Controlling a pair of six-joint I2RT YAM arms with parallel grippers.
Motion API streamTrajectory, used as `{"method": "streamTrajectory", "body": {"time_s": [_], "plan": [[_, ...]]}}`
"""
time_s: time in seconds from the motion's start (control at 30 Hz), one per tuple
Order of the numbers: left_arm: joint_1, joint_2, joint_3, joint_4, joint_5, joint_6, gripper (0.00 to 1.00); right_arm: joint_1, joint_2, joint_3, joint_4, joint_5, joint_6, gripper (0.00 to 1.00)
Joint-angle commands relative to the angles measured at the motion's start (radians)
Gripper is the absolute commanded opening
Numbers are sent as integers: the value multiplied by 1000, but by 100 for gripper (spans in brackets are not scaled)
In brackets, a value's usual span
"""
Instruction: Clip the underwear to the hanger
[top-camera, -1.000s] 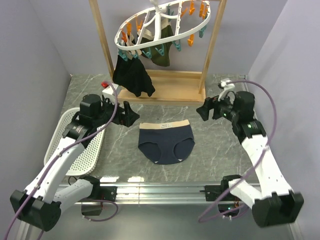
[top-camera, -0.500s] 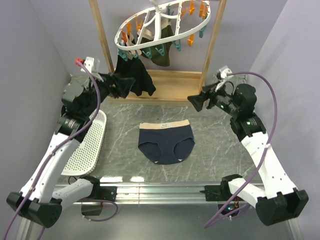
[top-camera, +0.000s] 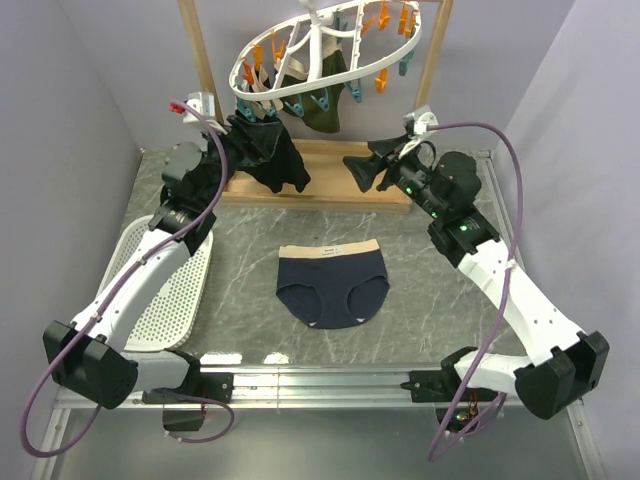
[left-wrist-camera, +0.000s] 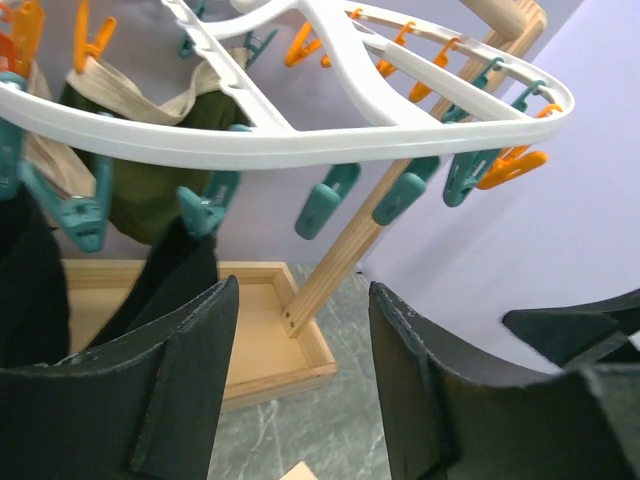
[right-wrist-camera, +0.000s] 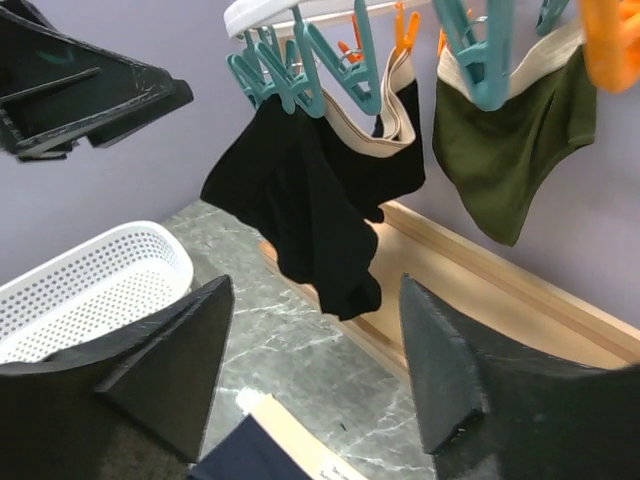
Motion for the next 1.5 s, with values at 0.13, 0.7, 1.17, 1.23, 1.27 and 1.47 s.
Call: {"method": "streamTrajectory", "body": {"time_s": [0.13,0.7,1.17,1.23,1.27,1.47], "plan": [[-83,32,51,141,-161,-41,56,50,81,80,106,124,-3,65],[-126,227,246,80,-296,-12,45,64,242,187,152,40,-2,53],[-120,289,329,11,-298,-22,13,64,354,286,203,-131,-7,48],[-112,290,338,-8,-287,-22,4,62,386,312,209,-141,-13,48],[-109,292,341,-11,-278,-25,2,61,400,339,211,-151,-13,49],[-94,286,338,-21,-213,-30,0,62,503,436,201,-209,-19,50]]}}
